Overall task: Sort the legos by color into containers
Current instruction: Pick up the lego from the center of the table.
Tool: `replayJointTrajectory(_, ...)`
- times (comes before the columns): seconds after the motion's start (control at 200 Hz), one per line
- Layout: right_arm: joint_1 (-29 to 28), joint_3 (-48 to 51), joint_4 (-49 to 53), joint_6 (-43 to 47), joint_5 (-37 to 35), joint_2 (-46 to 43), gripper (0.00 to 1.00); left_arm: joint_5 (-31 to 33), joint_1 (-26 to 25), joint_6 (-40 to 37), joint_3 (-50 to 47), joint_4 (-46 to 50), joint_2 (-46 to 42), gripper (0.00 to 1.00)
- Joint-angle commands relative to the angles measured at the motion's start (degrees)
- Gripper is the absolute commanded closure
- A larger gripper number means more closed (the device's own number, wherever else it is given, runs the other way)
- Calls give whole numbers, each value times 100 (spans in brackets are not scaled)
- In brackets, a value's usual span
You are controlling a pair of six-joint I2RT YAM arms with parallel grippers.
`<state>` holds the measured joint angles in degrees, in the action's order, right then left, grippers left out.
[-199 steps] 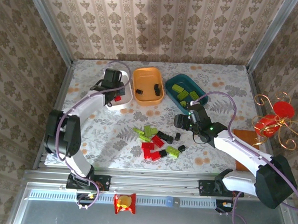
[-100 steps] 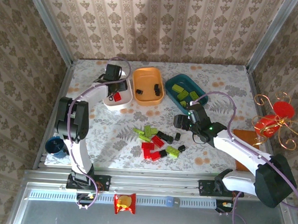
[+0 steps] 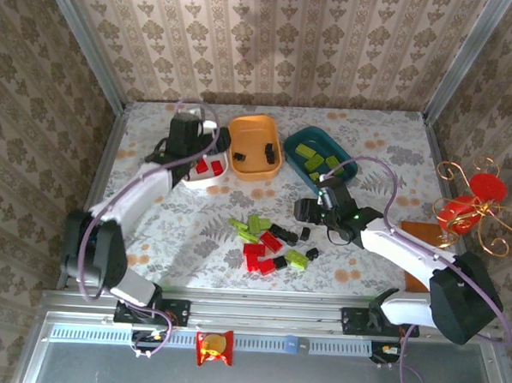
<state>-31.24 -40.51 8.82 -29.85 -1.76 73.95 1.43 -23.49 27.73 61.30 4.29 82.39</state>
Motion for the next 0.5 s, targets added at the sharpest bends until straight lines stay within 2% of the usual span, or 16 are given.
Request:
replayJointTrajectory(0.0,-163,-232,-261,294,535,227,31,-32,-520,216,-748,-131,-641,11)
replayJointTrajectory(0.11,-432,-562,-268,569,833,531,33,349,-998,278,-1470,47,-1322,11)
replayJointTrajectory(0.21,-778,-1017,-182,863,1009,1174,34,753,-1341,566,-2229,234,-2066,11)
replayJointTrajectory(0.355,-1272,-1867,99,1263,1076,2068,37,1274,-1581,924,-3016,726,-3317,10)
replayJointTrajectory(0.495,-1524,-2743,427,1585,1138,2960,42,1517,-1691,1121,-3348,1242,-4301,10)
